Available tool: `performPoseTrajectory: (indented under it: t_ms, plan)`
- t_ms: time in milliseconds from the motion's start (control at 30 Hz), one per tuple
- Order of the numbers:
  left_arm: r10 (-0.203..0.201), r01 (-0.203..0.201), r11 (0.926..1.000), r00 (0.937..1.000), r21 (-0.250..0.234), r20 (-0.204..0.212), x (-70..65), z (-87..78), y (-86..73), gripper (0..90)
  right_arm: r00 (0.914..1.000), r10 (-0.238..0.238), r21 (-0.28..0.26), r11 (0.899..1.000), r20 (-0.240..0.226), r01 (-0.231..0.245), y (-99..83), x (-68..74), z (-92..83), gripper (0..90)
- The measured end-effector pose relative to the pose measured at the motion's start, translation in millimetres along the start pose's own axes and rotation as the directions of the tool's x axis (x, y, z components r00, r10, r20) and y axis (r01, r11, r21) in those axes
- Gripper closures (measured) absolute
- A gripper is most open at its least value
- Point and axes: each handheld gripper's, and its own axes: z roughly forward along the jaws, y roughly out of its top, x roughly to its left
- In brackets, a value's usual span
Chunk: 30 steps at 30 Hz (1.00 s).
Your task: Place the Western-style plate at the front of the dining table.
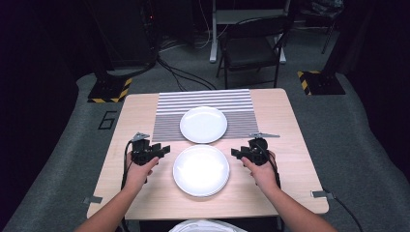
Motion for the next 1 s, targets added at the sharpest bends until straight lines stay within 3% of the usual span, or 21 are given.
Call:
performPoseTrajectory:
  t_ms: [367,567,1000]
  plan:
    - [0.007,-0.007,0.9997,0.9998,0.022,-0.017,4.0,3.2,-17.9,46.8,0.9993,-0.028,0.004,1.0,0.026,0.028,-14.8,-3.9,0.8,46.1]
    - [0.057,-0.055,0.9974,0.9978,0.047,-0.036,2.5,7.8,-28.8,47.0,0.9981,-0.05,-0.007,0.999,0.037,0.051,-21.4,-2.8,2.6,46.0]
    - [0.059,-0.056,0.9975,0.9969,0.043,-0.052,3.8,9.7,-33.0,45.3,0.9902,-0.117,0.029,0.993,0.076,0.115,-31.8,2.7,11.9,43.8]
